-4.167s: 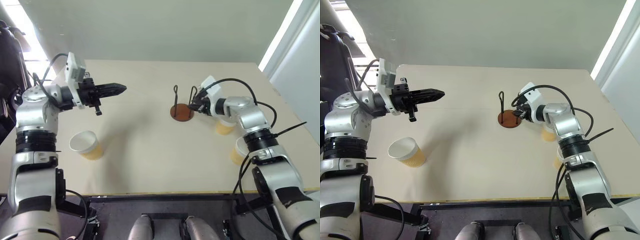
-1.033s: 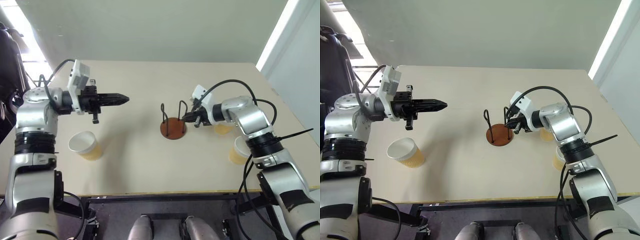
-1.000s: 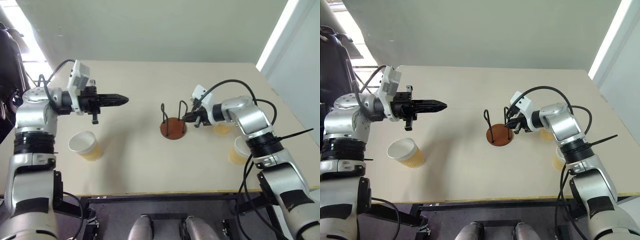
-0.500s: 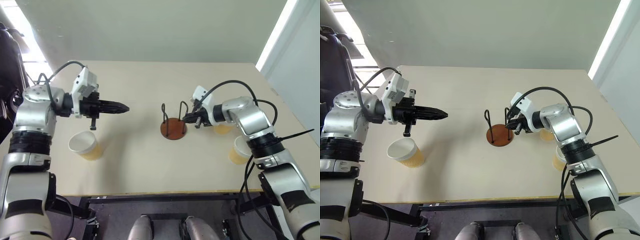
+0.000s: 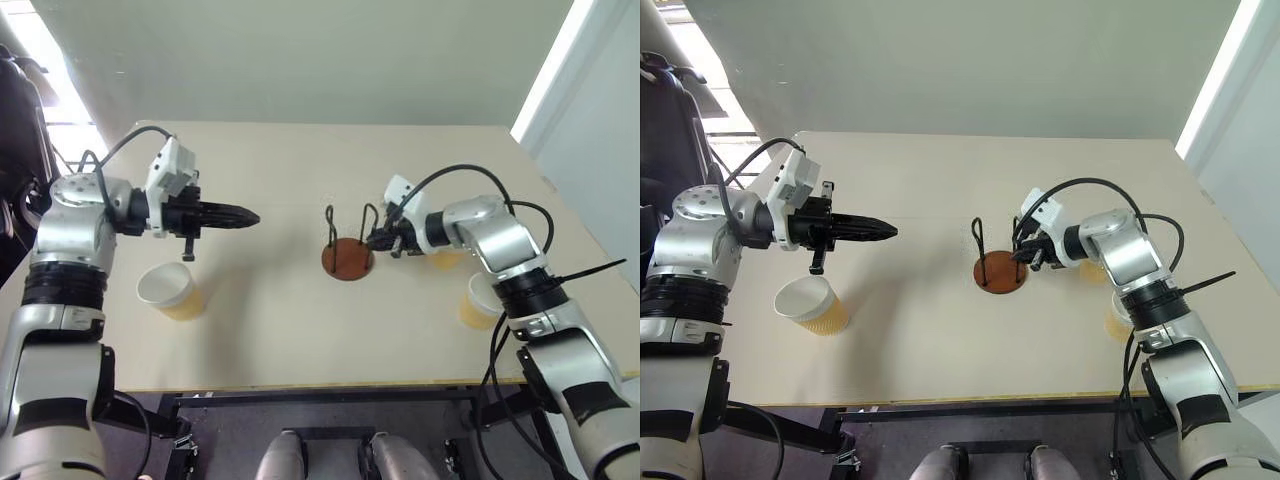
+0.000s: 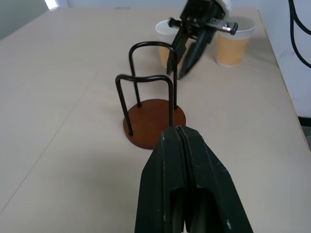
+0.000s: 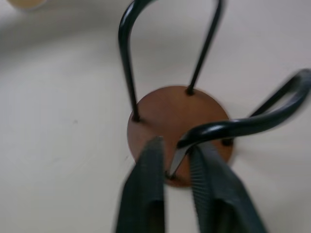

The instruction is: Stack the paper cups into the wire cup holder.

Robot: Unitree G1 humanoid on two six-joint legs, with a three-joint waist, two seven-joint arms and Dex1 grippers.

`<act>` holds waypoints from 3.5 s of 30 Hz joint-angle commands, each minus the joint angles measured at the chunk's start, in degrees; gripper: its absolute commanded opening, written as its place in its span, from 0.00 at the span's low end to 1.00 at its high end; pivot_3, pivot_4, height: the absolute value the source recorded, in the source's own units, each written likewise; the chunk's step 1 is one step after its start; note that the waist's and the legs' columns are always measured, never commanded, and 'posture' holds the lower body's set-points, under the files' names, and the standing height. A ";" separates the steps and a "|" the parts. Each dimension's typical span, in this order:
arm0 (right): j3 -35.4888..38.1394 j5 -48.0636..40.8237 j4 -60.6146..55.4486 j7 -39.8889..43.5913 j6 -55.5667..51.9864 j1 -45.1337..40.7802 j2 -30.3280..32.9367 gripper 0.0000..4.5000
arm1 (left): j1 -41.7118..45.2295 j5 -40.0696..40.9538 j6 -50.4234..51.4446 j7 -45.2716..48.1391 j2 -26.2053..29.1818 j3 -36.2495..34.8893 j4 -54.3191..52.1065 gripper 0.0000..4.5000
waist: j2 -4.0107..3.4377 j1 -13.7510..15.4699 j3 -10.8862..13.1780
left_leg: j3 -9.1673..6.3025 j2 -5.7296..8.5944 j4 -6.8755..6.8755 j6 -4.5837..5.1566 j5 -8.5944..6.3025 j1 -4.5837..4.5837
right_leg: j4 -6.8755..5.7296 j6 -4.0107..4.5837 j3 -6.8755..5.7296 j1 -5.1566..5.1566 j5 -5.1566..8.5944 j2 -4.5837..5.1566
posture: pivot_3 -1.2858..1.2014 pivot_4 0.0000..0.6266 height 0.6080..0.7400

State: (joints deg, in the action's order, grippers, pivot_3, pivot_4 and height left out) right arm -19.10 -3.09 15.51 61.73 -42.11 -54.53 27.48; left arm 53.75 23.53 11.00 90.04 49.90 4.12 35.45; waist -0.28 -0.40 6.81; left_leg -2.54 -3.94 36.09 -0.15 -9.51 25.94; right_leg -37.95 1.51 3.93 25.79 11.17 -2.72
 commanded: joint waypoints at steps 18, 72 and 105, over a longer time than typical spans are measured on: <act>3.50 -0.06 -0.76 1.70 2.67 -4.70 10.50 0.62 | 1.89 -0.29 0.10 1.90 -2.09 -2.40 -1.34 0.00 | 0.01 0.23 0.00 | 0.01 -0.01 -0.01 0.00 0.00 0.01 | 0.01 0.00 0.01 -0.01 0.00 0.00 | 0.52 0.24 1.00; -4.06 22.30 16.87 9.99 35.55 -4.59 18.59 0.13 | 3.22 -2.30 -4.40 2.45 -2.81 -4.14 3.87 0.00 | 0.00 0.42 0.00 | 0.02 -0.02 0.05 0.09 0.06 -0.04 | 0.06 -0.77 0.03 -0.15 -0.36 0.00 | 0.52 0.24 1.00; -3.87 18.80 -10.51 18.90 16.52 -18.58 11.20 0.01 | 15.06 -6.01 -8.98 2.46 -9.64 2.75 17.44 0.00 | 0.00 0.45 0.00 | 0.05 0.00 -0.03 0.08 0.05 0.04 | 0.10 -0.21 0.02 -0.04 -0.01 0.00 | 0.52 0.24 1.00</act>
State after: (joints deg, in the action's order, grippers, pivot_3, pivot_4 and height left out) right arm -23.32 16.84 8.34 79.96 -24.12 -70.93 39.19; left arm 66.56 17.83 1.87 90.21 40.18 7.29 52.97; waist -0.27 0.05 6.81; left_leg -2.48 -3.94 36.05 -0.08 -9.46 25.97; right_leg -37.86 1.29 3.95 25.75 11.17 -2.72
